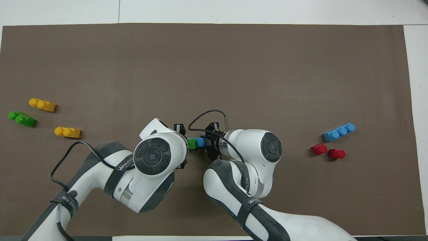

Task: Remove green block with left arm and hold with right
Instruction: 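Pull the green brick away with the left gripper while the right gripper pulls blue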

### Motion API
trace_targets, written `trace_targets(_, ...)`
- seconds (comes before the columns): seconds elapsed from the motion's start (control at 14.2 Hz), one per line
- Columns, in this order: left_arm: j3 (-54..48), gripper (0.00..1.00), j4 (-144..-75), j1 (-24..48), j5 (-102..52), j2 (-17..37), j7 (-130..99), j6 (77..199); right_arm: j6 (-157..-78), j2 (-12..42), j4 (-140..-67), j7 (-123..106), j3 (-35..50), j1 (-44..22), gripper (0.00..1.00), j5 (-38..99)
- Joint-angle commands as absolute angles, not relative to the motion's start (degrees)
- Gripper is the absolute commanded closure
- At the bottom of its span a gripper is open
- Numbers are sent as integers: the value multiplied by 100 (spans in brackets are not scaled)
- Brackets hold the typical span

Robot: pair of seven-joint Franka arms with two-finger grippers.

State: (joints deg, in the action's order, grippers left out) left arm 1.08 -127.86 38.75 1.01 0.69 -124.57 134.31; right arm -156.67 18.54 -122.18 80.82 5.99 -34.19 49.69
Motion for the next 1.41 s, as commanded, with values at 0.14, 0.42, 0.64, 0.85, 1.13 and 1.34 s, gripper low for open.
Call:
trace_targets(0.14,220,100,-12674,3351,193,-991,-11385,12165,-15680,1916,-12094,7893,606,-3314,100,5124)
trace_targets(0.42,255,100,-12385,2244,27,-1143,-9374,11611,-14086,1855,-11227,7797,545,-2377,100,4757)
trace_targets(0.64,255,100,-12375,1497,-87,-1125,-8072,11628,-12669,1881,-10374,7656,562,-1304,100,3782)
trace_targets(0.85,255,100,-12358,767,-430,-1012,-6509,11646,-11928,1881,-10160,6745,554,-355,100,3533)
trace_targets(1.13,264,100,-12173,352,-439,-213,-5276,12249,-11777,1855,-10511,6092,554,587,100,3463)
trace_targets(1.34,272,100,-11710,229,-439,595,-4843,12683,-11768,1916,-10775,5373,554,1027,100,3472)
